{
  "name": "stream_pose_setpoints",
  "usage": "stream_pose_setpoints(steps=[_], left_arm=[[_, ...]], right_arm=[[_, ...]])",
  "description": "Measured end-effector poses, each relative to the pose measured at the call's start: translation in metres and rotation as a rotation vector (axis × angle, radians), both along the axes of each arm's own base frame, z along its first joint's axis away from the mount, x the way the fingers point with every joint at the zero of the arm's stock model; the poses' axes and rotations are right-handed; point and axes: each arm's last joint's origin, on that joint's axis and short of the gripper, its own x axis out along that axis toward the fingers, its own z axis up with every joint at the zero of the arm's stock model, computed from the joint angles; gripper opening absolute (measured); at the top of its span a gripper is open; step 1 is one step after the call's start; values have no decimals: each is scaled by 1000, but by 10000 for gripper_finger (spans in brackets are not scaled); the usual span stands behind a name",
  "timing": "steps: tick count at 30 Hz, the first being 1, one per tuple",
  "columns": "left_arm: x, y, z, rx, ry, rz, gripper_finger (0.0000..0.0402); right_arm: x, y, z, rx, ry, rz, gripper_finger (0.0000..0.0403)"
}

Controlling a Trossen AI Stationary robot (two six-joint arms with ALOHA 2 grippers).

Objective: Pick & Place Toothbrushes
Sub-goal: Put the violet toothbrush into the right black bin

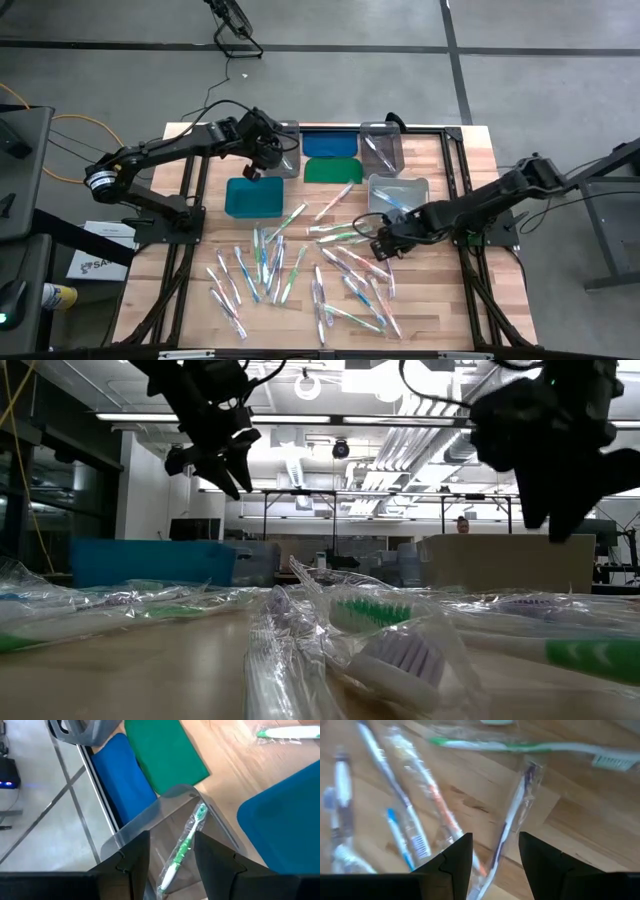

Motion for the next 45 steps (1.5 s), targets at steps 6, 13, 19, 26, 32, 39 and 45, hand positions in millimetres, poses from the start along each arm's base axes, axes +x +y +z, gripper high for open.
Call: stream_pose_setpoints(steps=[6,13,19,26,32,39,45], left_arm=[[-1,0,-1,-9,4,7,148],[-1,0,-1,-16,1,15,148],[-1,-1,-1,-21,6,18,148],[-1,-1,-1,-26,9,21,148],[-1,-1,-2,-31,8,26,148],[-1,-1,-1,-52,-5,54,148],[1,1,1,-36,-41,56,148]], right_arm=[[13,4,-28,-10,78,-10,153],[20,7,-51,-23,153,-51,153],[21,8,-58,-31,185,-64,131],[18,9,-59,-48,201,-32,21],[16,12,-55,-40,195,10,19],[7,23,-4,-111,44,138,15],[-19,13,47,-381,-154,193,15]])
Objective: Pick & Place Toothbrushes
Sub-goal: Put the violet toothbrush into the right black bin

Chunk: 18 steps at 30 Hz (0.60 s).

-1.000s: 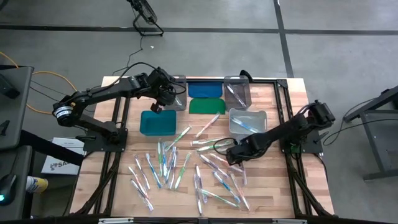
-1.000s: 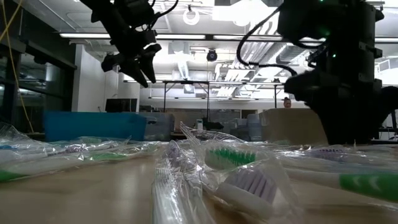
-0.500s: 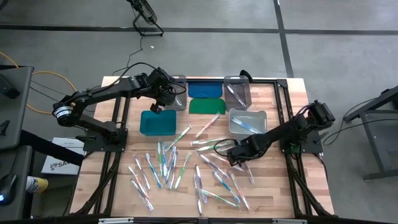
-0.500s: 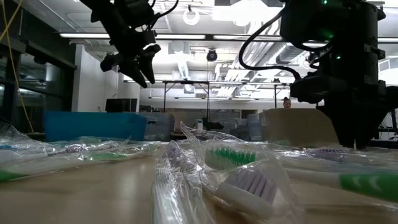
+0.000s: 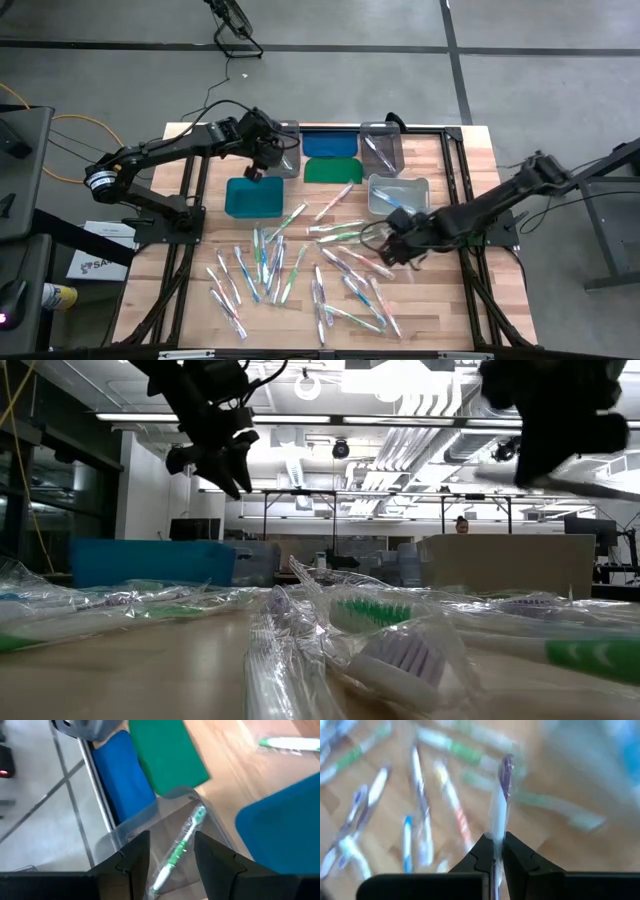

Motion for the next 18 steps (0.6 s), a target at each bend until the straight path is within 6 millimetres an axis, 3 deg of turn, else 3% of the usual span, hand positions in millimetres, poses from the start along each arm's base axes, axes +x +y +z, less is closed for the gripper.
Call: stream_pose_setpoints(steps=[9,18], left_arm=[[9,5,11,100,-118,-24,148],[10,11,16,238,-109,40,148]], right_arm=[[-35,-42,49,-392,-160,40,15],[-60,-83,75,-671,-141,-27,15]])
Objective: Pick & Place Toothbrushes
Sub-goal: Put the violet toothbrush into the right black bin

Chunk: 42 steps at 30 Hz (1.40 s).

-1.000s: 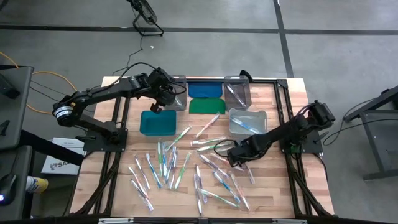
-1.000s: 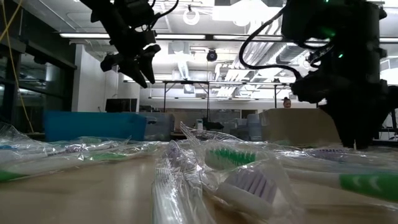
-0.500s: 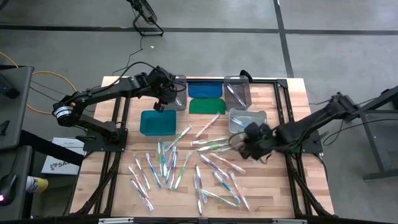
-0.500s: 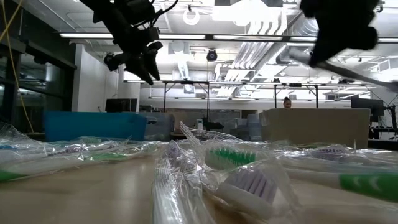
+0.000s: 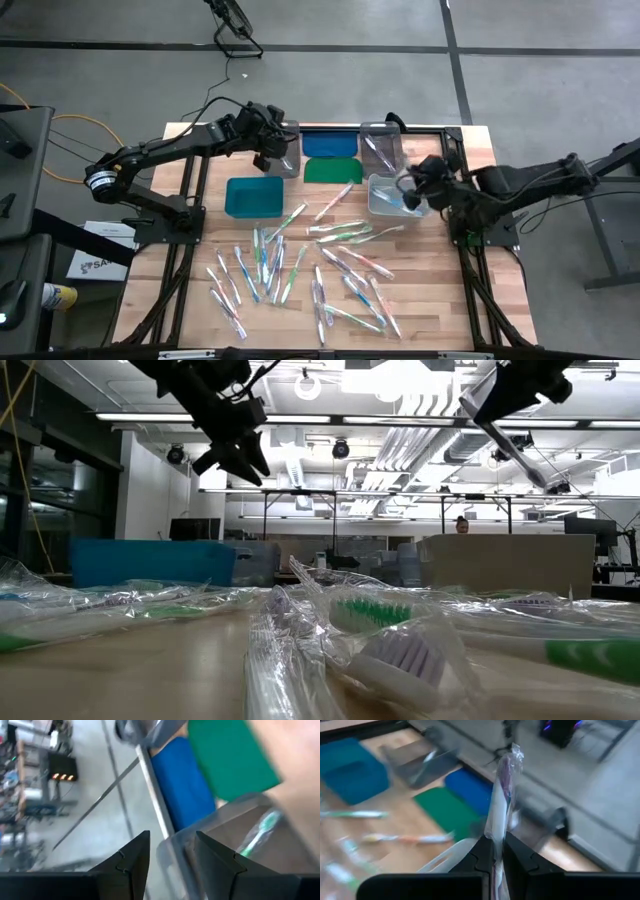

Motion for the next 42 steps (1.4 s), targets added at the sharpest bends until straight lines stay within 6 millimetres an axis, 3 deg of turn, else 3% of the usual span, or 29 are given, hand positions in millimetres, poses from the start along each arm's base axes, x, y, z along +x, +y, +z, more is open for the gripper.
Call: stream_pose_setpoints(steps=[15,21,33,42], left_arm=[[-27,45,1,18,-43,194,148],[-36,56,3,30,-62,241,148],[-49,76,-1,39,-58,317,148],[-50,92,-15,-4,-36,322,148]], right_arm=[[-35,-57,14,-64,108,-175,15],[-40,-76,18,-68,125,-191,15],[-26,-124,18,-25,67,-62,15],[7,-172,-3,46,-6,98,15]])
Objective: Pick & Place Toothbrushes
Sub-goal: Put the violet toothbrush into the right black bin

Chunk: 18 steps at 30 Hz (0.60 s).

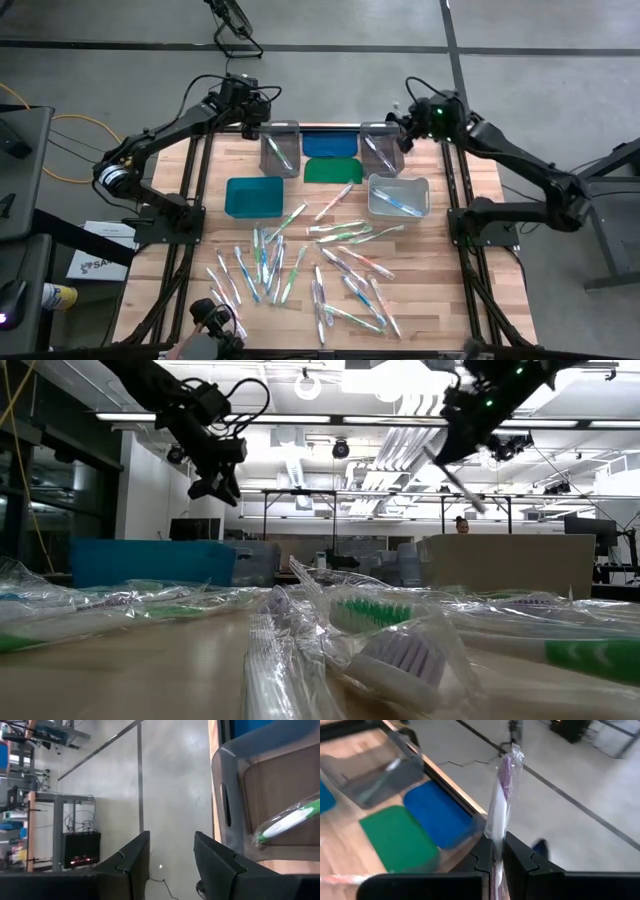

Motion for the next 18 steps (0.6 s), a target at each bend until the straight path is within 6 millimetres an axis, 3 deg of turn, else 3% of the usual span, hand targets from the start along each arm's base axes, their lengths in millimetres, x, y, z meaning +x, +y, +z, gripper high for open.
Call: stream_pose_setpoints(steps=[13,18], left_arm=[[2,-1,0,-15,-22,-33,148],[1,-2,-1,-25,-15,-34,148]], right_arm=[[46,-43,-48,157,-72,78,15],[56,-53,-49,251,-5,60,15]])
